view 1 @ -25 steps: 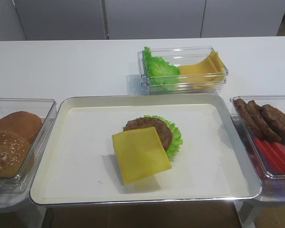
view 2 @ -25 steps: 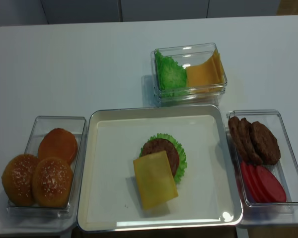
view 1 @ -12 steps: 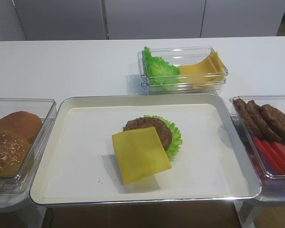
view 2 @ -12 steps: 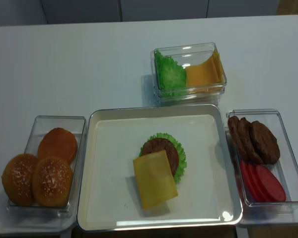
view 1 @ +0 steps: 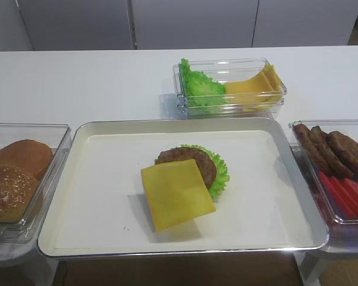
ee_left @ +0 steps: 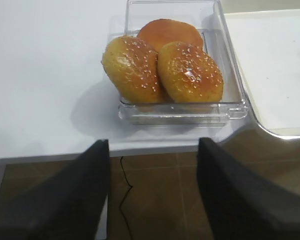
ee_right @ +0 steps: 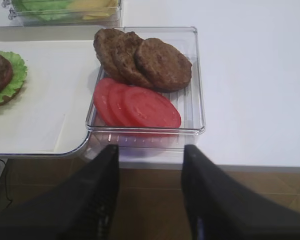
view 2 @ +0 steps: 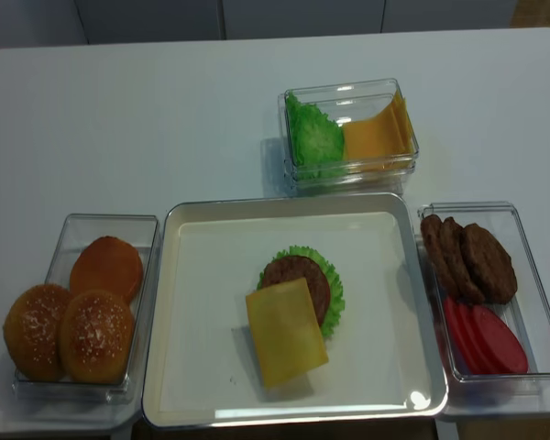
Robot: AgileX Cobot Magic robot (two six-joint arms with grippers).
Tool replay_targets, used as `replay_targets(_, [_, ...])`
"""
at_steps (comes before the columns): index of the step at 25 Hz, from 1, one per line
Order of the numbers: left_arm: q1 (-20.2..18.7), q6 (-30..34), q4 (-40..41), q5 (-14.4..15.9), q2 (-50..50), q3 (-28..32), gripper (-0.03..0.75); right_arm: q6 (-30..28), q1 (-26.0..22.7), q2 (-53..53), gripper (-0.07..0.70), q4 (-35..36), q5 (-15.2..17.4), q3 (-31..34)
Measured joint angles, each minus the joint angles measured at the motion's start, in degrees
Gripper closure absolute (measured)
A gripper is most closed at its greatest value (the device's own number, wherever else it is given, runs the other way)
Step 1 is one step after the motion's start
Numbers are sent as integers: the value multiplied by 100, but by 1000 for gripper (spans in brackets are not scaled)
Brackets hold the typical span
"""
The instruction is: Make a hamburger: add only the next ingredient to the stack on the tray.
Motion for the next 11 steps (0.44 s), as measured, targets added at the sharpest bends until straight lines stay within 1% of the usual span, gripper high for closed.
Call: replay_targets(11, [0, 0, 0, 0, 0, 0, 304, 0, 0, 0, 384, 9, 0, 0])
